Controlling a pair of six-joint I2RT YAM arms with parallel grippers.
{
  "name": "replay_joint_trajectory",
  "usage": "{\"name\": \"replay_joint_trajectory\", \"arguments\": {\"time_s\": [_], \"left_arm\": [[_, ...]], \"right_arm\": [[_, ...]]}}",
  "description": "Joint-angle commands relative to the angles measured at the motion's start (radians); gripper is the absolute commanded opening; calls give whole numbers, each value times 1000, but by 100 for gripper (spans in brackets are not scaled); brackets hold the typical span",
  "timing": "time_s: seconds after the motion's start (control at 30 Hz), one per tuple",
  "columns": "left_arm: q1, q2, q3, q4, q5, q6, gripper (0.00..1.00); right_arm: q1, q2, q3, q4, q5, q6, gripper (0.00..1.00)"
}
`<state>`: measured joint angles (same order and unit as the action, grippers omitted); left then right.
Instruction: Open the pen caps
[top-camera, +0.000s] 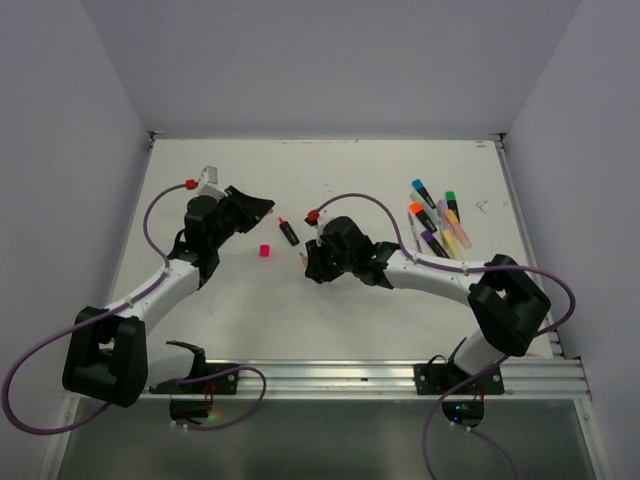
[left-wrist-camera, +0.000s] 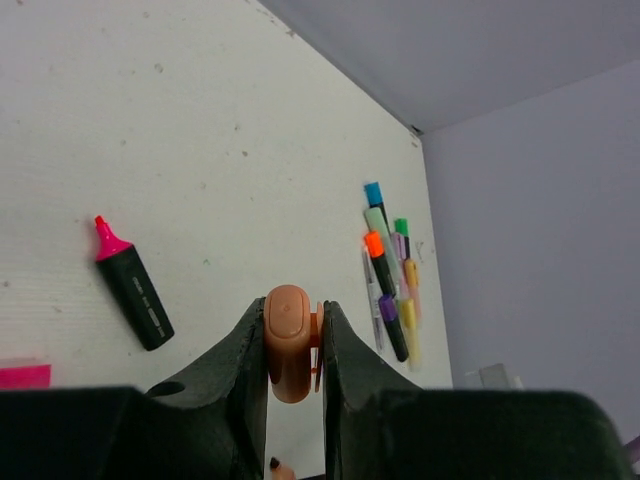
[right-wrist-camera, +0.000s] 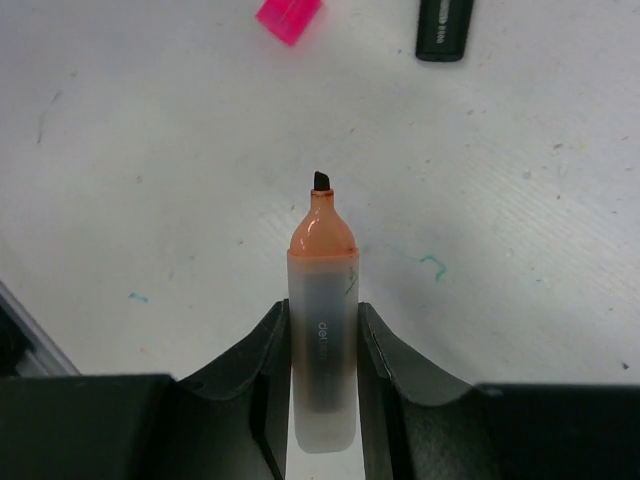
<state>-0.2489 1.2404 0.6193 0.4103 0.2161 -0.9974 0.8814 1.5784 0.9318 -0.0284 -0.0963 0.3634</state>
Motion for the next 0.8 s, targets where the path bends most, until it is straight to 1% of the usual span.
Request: {"name": "replay_joint_trajectory", "arguments": {"time_s": [0.0,0.03,0.1,0.13,0.2,0.33,0.37,0.43,0.5,0.6,0.77], "left_arm": [[3,-27,51,-186,-73,129,0],[3,-32,48,-215,-99,149,0],[3,-56,28,-293,-165,207,0],[5,-67,19,-335,-188,239,0],[3,-94,-3,-364,-245,264,0],[7,-90,-7,-409,-285,312,0],[8,-81,2,-444,-294,313,0],[13,-30,11,-458,-291,330,0],[14,48,42,-485,-291,336,0],[16,123,54,-507,-296,339,0],[16,157,27,-485,-305,333,0]], "right_arm": [[-28,75,139,-126,168,9,0],[-38,101,169,-164,179,0,0],[-64,168,235,-166,179,-26,0],[-73,195,299,-180,179,-46,0],[-97,274,364,-212,194,-66,0],[-153,382,482,-209,135,-83,0],[-168,403,536,-217,127,-90,0],[-171,472,625,-246,124,-128,0],[-171,514,674,-272,124,-145,0],[-173,577,739,-284,112,-168,0],[-173,660,823,-301,99,-179,0]]}}
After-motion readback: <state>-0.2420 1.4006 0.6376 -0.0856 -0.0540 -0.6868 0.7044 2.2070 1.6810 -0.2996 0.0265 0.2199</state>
